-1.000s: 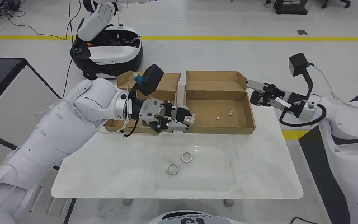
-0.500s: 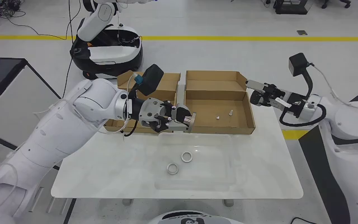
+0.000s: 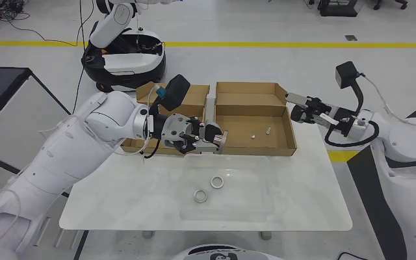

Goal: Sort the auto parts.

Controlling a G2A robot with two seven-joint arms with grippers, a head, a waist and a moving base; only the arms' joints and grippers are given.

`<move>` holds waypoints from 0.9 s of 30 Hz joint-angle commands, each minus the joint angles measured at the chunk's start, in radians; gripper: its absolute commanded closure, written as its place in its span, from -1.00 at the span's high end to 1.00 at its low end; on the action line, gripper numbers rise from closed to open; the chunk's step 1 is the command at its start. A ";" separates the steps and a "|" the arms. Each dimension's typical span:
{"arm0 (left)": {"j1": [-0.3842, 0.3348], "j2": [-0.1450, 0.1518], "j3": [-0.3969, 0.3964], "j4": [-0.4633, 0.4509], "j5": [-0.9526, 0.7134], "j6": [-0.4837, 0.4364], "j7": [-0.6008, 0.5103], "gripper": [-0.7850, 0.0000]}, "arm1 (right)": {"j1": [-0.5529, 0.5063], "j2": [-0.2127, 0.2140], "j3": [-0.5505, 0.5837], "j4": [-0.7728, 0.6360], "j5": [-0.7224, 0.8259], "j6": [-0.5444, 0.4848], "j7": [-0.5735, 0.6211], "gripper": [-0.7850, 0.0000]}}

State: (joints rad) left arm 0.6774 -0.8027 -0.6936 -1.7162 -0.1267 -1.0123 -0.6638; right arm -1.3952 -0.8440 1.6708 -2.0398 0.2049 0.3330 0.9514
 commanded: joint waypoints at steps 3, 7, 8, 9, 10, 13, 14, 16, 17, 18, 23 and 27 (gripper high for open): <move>0.000 0.000 0.000 0.000 0.000 0.000 0.000 -1.00 | 0.000 0.000 0.000 0.000 0.000 0.000 0.000 1.00; 0.017 -0.003 -0.003 -0.012 -0.015 0.000 0.036 -1.00 | 0.000 0.000 0.000 0.000 0.000 0.000 0.000 1.00; 0.024 -0.004 -0.004 -0.017 -0.020 0.000 0.043 -1.00 | 0.000 0.000 0.000 0.000 0.000 0.000 0.000 1.00; 0.029 -0.005 -0.007 -0.018 -0.028 0.000 0.049 -1.00 | 0.000 0.000 0.000 0.000 0.000 0.000 0.000 1.00; 0.035 -0.005 -0.010 -0.021 -0.038 0.000 0.055 -1.00 | 0.000 0.000 0.000 0.000 0.000 0.000 0.000 1.00; 0.053 -0.007 -0.020 -0.042 -0.070 0.000 0.059 -1.00 | 0.000 0.000 0.000 0.000 0.000 0.000 0.000 1.00; 0.058 -0.007 -0.024 -0.049 -0.079 0.000 0.054 -1.00 | 0.000 0.000 0.000 0.000 0.000 0.000 0.000 1.00; 0.072 -0.007 -0.036 -0.065 -0.105 0.000 0.053 -1.00 | 0.000 0.000 0.000 0.000 0.000 0.000 0.000 1.00; 0.079 -0.007 -0.043 -0.073 -0.119 0.000 0.050 -1.00 | 0.000 0.000 0.000 0.000 0.000 0.000 0.000 1.00; 0.087 -0.008 -0.051 -0.082 -0.134 0.000 0.049 -1.00 | 0.000 0.000 0.000 0.000 0.000 0.000 0.000 1.00; 0.142 -0.016 -0.108 -0.133 -0.229 0.000 0.034 -1.00 | 0.000 0.000 0.000 0.000 0.000 0.000 0.000 1.00; 0.198 -0.030 -0.170 -0.172 -0.321 0.000 -0.004 -1.00 | 0.000 0.000 0.000 0.000 0.000 0.000 0.000 1.00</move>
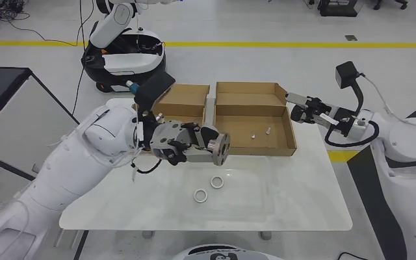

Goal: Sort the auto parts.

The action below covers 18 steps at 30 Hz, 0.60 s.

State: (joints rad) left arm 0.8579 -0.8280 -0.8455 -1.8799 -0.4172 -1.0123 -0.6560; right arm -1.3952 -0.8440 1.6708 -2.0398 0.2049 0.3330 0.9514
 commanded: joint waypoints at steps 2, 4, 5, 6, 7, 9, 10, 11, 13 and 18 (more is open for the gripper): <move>0.048 -0.015 -0.051 -0.019 -0.090 0.000 -0.048 -1.00 | 0.000 0.000 0.000 0.000 0.000 0.000 0.000 1.00; 0.076 -0.028 -0.088 -0.022 -0.147 0.000 -0.096 -1.00 | 0.000 0.000 0.000 0.000 0.000 0.000 0.000 1.00; 0.092 -0.035 -0.107 -0.020 -0.177 0.000 -0.120 -1.00 | 0.000 0.000 0.000 0.000 0.000 0.000 0.000 1.00; 0.104 -0.042 -0.127 -0.019 -0.199 0.000 -0.152 -1.00 | 0.000 0.000 0.000 0.000 0.000 0.000 0.000 1.00; 0.116 -0.050 -0.145 -0.025 -0.213 0.000 -0.152 -1.00 | 0.000 0.000 0.000 0.000 0.000 0.000 0.000 1.00; 0.139 -0.064 -0.174 -0.032 -0.222 0.000 -0.152 -1.00 | 0.000 0.000 0.000 0.000 0.000 0.000 0.000 1.00; 0.148 -0.071 -0.187 -0.037 -0.220 0.000 -0.152 -1.00 | 0.000 0.000 0.000 0.000 0.000 0.000 0.000 1.00; 0.153 -0.074 -0.193 -0.035 -0.204 0.000 -0.152 -1.00 | 0.000 0.000 0.000 0.000 0.000 0.000 0.000 1.00; 0.153 -0.074 -0.193 -0.035 -0.204 0.000 -0.152 -1.00 | 0.000 0.000 0.000 0.000 0.000 0.000 0.000 1.00; 0.153 -0.074 -0.193 -0.035 -0.204 0.000 -0.152 -1.00 | 0.000 0.000 0.000 0.000 0.000 0.000 0.000 1.00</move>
State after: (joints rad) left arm 1.0108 -0.9022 -1.0388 -1.9146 -0.6212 -1.0123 -0.8080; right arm -1.3952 -0.8440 1.6708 -2.0398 0.2049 0.3330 0.9514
